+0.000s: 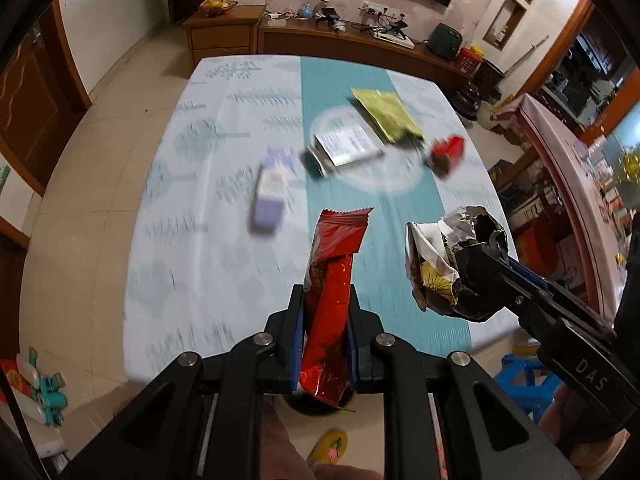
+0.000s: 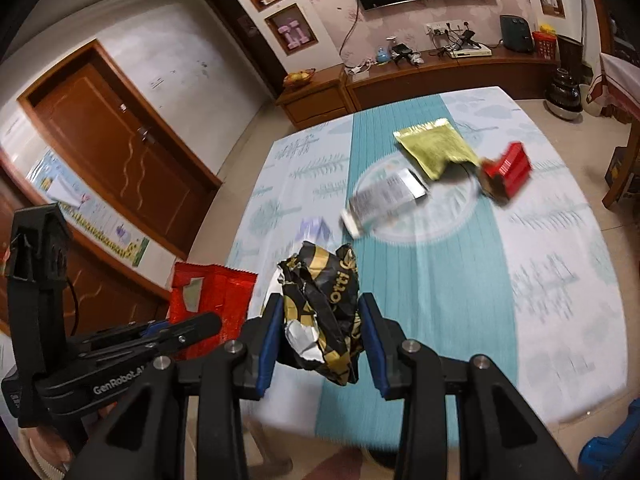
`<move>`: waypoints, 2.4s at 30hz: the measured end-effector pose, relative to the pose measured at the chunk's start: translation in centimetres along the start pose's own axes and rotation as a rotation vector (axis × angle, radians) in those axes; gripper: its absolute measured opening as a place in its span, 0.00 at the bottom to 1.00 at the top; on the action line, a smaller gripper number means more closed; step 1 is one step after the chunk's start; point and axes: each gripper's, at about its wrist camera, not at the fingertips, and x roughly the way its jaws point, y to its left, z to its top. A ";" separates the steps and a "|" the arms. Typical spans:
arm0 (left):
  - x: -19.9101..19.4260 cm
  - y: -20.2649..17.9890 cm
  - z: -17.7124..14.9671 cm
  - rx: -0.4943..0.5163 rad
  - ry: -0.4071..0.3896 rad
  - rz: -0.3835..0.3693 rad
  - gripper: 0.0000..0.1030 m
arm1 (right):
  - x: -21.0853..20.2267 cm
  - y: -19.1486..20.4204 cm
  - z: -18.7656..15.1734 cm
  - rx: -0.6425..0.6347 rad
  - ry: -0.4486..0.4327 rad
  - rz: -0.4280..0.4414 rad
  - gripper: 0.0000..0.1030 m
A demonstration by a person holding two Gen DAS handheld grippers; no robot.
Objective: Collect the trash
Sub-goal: 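Carry the red wrapper and gold-black wrapper over the black bin and open both tools, then raise both tools back toward the table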
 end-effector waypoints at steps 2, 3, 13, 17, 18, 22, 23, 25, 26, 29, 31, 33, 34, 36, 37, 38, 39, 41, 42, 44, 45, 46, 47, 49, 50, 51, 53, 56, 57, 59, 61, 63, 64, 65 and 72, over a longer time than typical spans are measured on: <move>-0.8 -1.1 -2.6 0.006 0.004 0.002 0.15 | -2.0 -0.4 -2.4 -0.011 0.010 0.006 0.37; -1.2 -1.7 -4.1 0.011 0.009 0.007 0.15 | -2.8 -0.6 -3.5 -0.016 0.017 0.008 0.37; -2.3 -5.4 -14.1 0.076 0.091 0.063 0.15 | -6.9 -3.6 -13.9 0.036 0.119 0.028 0.37; -1.6 -5.7 -15.9 0.108 0.127 0.089 0.15 | -6.9 -4.5 -16.7 0.082 0.155 0.039 0.37; -1.3 -5.7 -16.3 0.114 0.136 0.093 0.15 | -6.7 -4.7 -17.3 0.092 0.163 0.041 0.37; 0.4 -5.7 -17.4 0.142 0.169 0.105 0.15 | -5.6 -5.5 -19.1 0.131 0.188 0.036 0.37; 1.2 -5.6 -17.8 0.150 0.183 0.107 0.15 | -5.3 -5.6 -19.4 0.138 0.195 0.031 0.37; 2.7 -5.3 -18.4 0.153 0.208 0.103 0.15 | -4.3 -6.1 -20.2 0.157 0.213 0.019 0.37; 3.9 -5.1 -18.9 0.153 0.227 0.098 0.15 | -3.6 -6.4 -20.7 0.171 0.226 0.009 0.37; 7.5 -4.3 -20.3 0.158 0.264 0.086 0.15 | -1.2 -7.5 -22.4 0.202 0.256 -0.021 0.37; 10.2 -3.9 -21.4 0.169 0.285 0.083 0.15 | 0.8 -8.4 -23.7 0.222 0.269 -0.050 0.37; 13.2 -3.4 -22.5 0.181 0.307 0.084 0.15 | 3.3 -9.6 -25.3 0.251 0.285 -0.074 0.37; 14.9 -3.1 -23.0 0.185 0.318 0.086 0.15 | 4.6 -10.2 -26.1 0.265 0.293 -0.089 0.37; 17.6 -2.5 -24.0 0.189 0.335 0.082 0.15 | 7.4 -11.8 -28.1 0.305 0.305 -0.119 0.37; 19.4 -2.1 -24.5 0.192 0.344 0.081 0.15 | 8.4 -12.4 -28.8 0.320 0.307 -0.128 0.37; 20.9 -1.7 -25.0 0.194 0.352 0.082 0.15 | 9.8 -13.2 -29.8 0.337 0.312 -0.143 0.37; 22.0 -1.5 -25.3 0.197 0.356 0.082 0.15 | 10.9 -13.8 -30.5 0.350 0.316 -0.154 0.37; 24.8 -1.0 -26.1 0.201 0.363 0.084 0.15 | 13.4 -15.3 -32.3 0.388 0.324 -0.175 0.38; 25.7 -0.9 -26.3 0.202 0.365 0.085 0.15 | 14.3 -15.9 -32.9 0.403 0.329 -0.183 0.38; 27.9 -0.4 -26.9 0.202 0.367 0.083 0.15 | 16.3 -17.1 -34.3 0.435 0.337 -0.194 0.38; 28.7 -0.2 -27.1 0.202 0.369 0.083 0.15 | 17.1 -17.4 -34.8 0.446 0.338 -0.198 0.38; 29.4 -0.1 -27.2 0.202 0.374 0.084 0.15 | 17.8 -17.7 -35.3 0.456 0.338 -0.201 0.38; 30.5 0.2 -27.4 0.199 0.382 0.083 0.15 | 18.7 -18.1 -35.7 0.467 0.337 -0.203 0.39; 31.8 0.5 -27.6 0.200 0.390 0.082 0.16 | 20.1 -18.7 -36.3 0.485 0.339 -0.207 0.40; 32.4 0.6 -27.6 0.203 0.389 0.084 0.18 | 20.5 -18.7 -36.4 0.491 0.340 -0.208 0.40; 32.8 0.7 -27.5 0.207 0.388 0.082 0.18 | 21.1 -18.8 -36.4 0.499 0.341 -0.205 0.42; 33.5 0.6 -27.2 0.214 0.384 0.080 0.30 | 22.1 -19.3 -36.6 0.518 0.348 -0.198 0.44; 34.0 0.5 -26.7 0.211 0.369 0.093 0.58 | 23.0 -19.9 -36.9 0.545 0.358 -0.200 0.46; 33.9 0.6 -26.6 0.208 0.362 0.093 0.61 | 23.1 -20.0 -36.9 0.550 0.358 -0.202 0.48; 34.1 0.7 -26.3 0.205 0.359 0.100 0.66 | 23.2 -20.1 -36.7 0.557 0.351 -0.208 0.50; 34.3 0.9 -26.2 0.202 0.361 0.110 0.72 | 23.1 -20.1 -36.6 0.555 0.347 -0.216 0.54; 34.3 1.2 -26.1 0.199 0.357 0.116 0.75 | 23.1 -20.2 -36.4 0.557 0.340 -0.227 0.55; 34.2 1.3 -26.1 0.197 0.355 0.121 0.76 | 23.2 -20.2 -36.3 0.555 0.337 -0.231 0.56; 34.3 1.4 -26.0 0.197 0.356 0.126 0.79 | 23.3 -20.2 -36.1 0.549 0.335 -0.235 0.57; 33.9 1.8 -25.8 0.180 0.347 0.139 0.82 | 23.4 -19.9 -35.4 0.495 0.328 -0.268 0.59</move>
